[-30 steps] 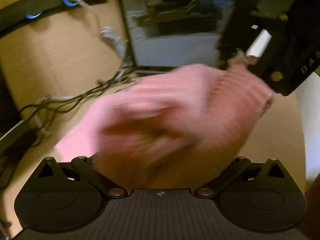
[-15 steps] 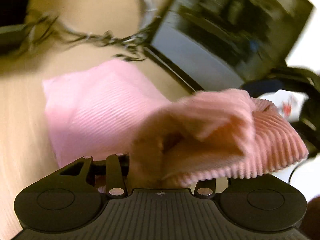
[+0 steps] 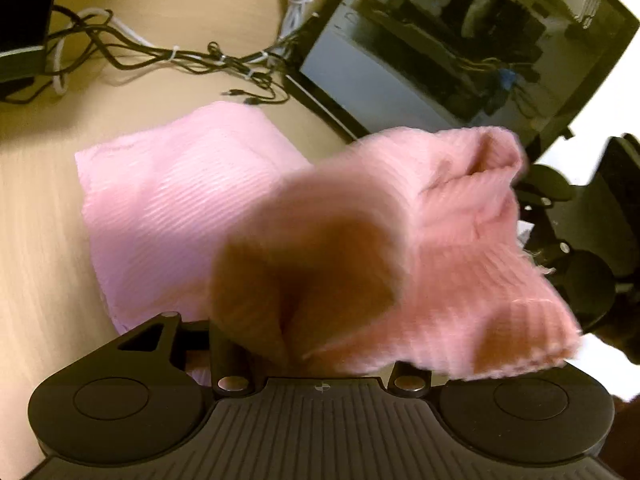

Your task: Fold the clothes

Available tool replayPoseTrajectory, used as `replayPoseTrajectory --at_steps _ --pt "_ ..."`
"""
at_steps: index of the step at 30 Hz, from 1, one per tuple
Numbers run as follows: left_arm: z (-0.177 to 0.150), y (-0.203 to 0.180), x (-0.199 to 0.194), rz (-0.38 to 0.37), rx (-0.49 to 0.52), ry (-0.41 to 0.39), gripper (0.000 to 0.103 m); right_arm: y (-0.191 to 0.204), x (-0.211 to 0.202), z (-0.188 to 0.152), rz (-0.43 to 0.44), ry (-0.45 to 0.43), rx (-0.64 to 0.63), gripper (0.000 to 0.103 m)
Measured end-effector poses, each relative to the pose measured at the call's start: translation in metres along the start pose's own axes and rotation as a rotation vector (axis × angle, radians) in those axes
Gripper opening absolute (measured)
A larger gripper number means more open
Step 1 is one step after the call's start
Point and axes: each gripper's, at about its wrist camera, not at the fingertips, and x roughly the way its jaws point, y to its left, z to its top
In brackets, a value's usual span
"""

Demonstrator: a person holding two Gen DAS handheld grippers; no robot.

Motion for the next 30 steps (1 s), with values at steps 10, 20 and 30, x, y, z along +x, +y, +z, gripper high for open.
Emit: replayPoseTrajectory --at_steps 10,20,30 --pt "-0.015 0.011 -0.032 -0.024 -0.099 -0.065 0.059 -0.058 0.06 0.013 -0.061 0.038 0.338 0.07" --pt "-0.012 0.05 -0.019 0.329 -0.168 -0.095 0.086 -0.056 0.081 0.01 -0.228 0.083 0.38 0.103" --pt "0.001 0.052 -0.049 0.439 -0.139 -0.2 0.094 -0.036 0.021 -0.004 -0.258 -0.017 0.407 0.103"
